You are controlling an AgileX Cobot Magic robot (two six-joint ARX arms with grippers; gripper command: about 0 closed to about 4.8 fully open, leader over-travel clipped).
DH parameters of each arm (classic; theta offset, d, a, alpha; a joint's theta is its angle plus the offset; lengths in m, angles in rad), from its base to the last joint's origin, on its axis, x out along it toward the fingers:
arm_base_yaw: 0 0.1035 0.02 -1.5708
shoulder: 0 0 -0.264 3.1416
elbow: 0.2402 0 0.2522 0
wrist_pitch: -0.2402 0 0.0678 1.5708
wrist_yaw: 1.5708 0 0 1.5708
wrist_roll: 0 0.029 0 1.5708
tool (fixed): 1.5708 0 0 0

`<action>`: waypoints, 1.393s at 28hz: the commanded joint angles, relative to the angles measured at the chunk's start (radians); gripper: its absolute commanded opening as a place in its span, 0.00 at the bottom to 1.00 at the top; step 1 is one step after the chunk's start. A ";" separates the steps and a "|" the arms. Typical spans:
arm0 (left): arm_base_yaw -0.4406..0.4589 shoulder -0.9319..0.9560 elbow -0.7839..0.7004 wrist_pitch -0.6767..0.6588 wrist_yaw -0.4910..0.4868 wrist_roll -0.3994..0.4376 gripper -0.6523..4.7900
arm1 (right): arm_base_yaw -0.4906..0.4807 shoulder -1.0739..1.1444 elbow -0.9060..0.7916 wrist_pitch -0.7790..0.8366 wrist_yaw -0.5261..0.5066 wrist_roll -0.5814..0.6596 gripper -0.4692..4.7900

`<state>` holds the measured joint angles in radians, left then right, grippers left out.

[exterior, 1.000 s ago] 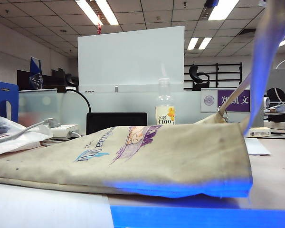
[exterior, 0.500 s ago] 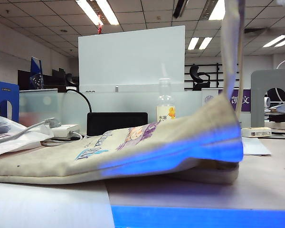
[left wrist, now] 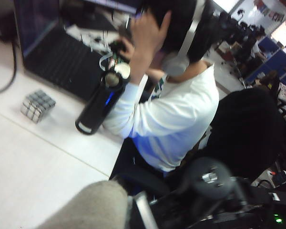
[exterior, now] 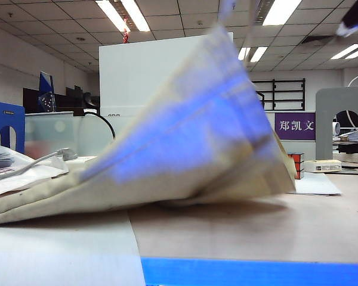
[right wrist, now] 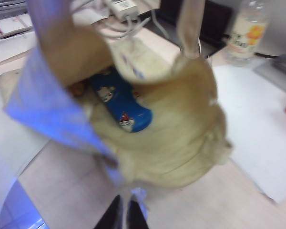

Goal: Take the glasses case out of the canvas bag and put it on the table.

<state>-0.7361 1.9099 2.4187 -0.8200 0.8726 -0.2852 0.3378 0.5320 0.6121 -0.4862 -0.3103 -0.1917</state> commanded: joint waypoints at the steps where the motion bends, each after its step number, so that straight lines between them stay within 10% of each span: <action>1: -0.002 -0.028 0.000 -0.044 0.006 0.005 0.11 | 0.028 0.058 -0.022 0.068 -0.064 0.002 0.13; 20: -0.214 -0.125 -0.001 -0.262 0.049 0.023 0.11 | 0.038 0.658 -0.031 0.462 -0.407 0.169 0.09; 24: -0.215 -0.129 -0.002 -0.296 0.048 0.021 0.11 | 0.065 0.708 -0.031 0.500 -0.400 0.170 0.59; 32: -0.215 -0.129 -0.003 -0.335 0.093 0.024 0.11 | 0.221 0.910 -0.031 0.724 -0.122 0.160 0.82; 39: -0.280 -0.131 -0.003 -0.334 0.183 0.058 0.11 | 0.225 1.083 0.109 0.775 -0.074 0.156 1.00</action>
<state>-1.0035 1.7958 2.4050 -1.2091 0.9623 -0.2428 0.5636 1.6012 0.6979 0.2977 -0.4110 -0.0463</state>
